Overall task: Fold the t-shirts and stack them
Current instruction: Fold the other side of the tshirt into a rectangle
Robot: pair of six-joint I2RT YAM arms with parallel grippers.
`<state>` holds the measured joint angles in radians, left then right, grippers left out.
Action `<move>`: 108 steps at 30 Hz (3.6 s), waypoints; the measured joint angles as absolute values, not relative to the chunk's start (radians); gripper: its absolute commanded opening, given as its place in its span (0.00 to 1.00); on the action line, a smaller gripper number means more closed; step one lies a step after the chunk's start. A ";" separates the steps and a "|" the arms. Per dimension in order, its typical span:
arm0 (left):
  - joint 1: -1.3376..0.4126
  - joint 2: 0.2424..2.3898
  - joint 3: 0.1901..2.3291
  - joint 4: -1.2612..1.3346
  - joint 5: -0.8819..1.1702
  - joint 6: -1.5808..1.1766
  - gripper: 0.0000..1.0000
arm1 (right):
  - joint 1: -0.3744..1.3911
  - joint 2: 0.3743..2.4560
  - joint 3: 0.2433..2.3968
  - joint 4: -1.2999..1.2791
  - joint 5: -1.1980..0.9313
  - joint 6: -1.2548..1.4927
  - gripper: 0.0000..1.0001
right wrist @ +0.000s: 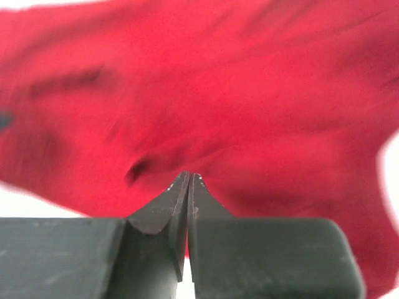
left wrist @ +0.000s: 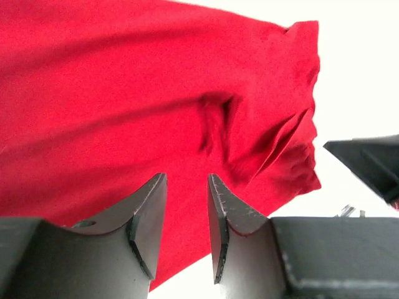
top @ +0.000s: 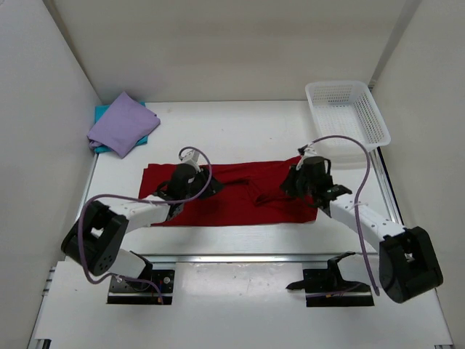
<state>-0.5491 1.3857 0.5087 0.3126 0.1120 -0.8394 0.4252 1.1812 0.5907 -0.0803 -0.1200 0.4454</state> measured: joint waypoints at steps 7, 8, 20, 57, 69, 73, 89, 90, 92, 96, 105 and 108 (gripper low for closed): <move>-0.532 1.672 0.843 0.272 0.118 -0.781 0.43 | 0.209 1.485 0.820 -0.064 -0.159 0.405 0.00; -0.520 1.711 0.874 0.268 0.125 -0.777 0.44 | 0.201 1.524 0.842 -0.064 -0.165 0.397 0.00; -0.433 1.892 0.914 0.280 0.241 -0.811 0.43 | 0.268 1.450 0.666 -0.147 -0.203 0.387 0.00; -0.410 1.784 0.694 0.442 0.293 -0.902 0.41 | 0.249 1.150 0.601 -0.191 -0.092 0.481 0.01; -0.328 1.778 0.617 0.530 0.340 -0.947 0.41 | 0.208 1.058 0.314 -0.065 -0.151 0.556 0.00; -0.297 1.720 0.543 0.554 0.349 -0.978 0.41 | 0.213 0.994 0.333 -0.116 -0.128 0.561 0.00; -0.599 1.631 0.607 0.484 0.260 -0.918 0.40 | 0.541 1.510 0.849 0.015 -0.169 0.455 0.17; -0.604 1.640 0.597 0.486 0.260 -0.918 0.40 | 0.553 1.548 0.885 0.014 -0.169 0.439 0.17; -0.606 1.672 0.595 0.501 0.260 -0.921 0.41 | 0.571 1.613 0.949 0.013 -0.154 0.405 0.22; -0.606 1.731 0.598 0.524 0.262 -0.929 0.41 | 0.588 1.671 0.993 -0.001 -0.116 0.353 0.24; -0.605 1.752 0.614 0.546 0.266 -0.933 0.40 | 0.594 1.752 1.044 -0.080 -0.083 0.294 0.20; -0.603 1.752 0.614 0.546 0.265 -0.932 0.40 | 0.593 1.759 1.044 -0.088 -0.082 0.287 0.08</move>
<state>-0.6033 1.7523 0.6136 0.5457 0.2653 -0.9321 0.5934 1.7588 1.0443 -0.0883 -0.0822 0.2871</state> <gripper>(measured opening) 0.401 0.157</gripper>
